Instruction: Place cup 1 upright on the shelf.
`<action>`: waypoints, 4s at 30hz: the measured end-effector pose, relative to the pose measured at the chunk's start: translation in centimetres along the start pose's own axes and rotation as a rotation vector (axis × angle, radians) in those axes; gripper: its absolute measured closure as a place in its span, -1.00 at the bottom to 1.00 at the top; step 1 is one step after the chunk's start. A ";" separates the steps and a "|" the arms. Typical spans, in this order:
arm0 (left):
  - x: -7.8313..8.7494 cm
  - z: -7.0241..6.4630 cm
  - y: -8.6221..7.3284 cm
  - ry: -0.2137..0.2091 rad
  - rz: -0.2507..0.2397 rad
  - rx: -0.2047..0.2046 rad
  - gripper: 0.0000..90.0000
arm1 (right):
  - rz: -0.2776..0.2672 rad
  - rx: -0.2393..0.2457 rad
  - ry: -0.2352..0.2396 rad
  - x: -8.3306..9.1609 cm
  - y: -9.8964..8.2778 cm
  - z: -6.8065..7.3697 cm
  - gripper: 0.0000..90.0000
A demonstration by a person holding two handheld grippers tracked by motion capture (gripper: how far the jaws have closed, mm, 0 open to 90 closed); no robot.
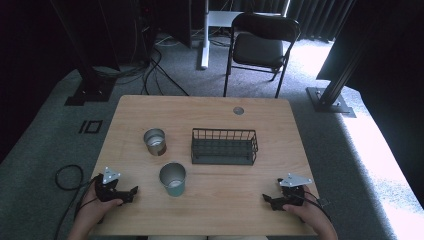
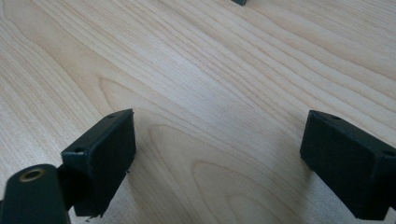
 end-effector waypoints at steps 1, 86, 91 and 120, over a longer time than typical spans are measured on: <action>0.0 0.0 0.0 0.000 0.000 0.000 -0.99 | 0.000 -0.001 0.001 0.0 0.0 0.0 -0.78; 0.0 0.0 0.0 -0.001 0.001 0.000 -0.99 | -0.115 0.279 0.320 -5.8 12.7 14.6 -0.75; 0.0 0.0 0.0 -0.001 0.001 0.000 -0.99 | -0.132 0.290 0.345 -6.2 13.6 15.8 -0.75; 0.0 0.0 0.0 -0.001 0.000 0.001 -0.99 | -0.212 0.348 0.420 -7.0 17.9 20.8 -0.75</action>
Point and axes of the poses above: each handheld gripper's, and its own axes: x roughly backward along the jaws, y roughly out of its top, z roughly to its left, the point moved 8 cm from there along -x, roughly forward along the jaws, and after that the axes turned 8 degrees about z, right-handed, at the moved point
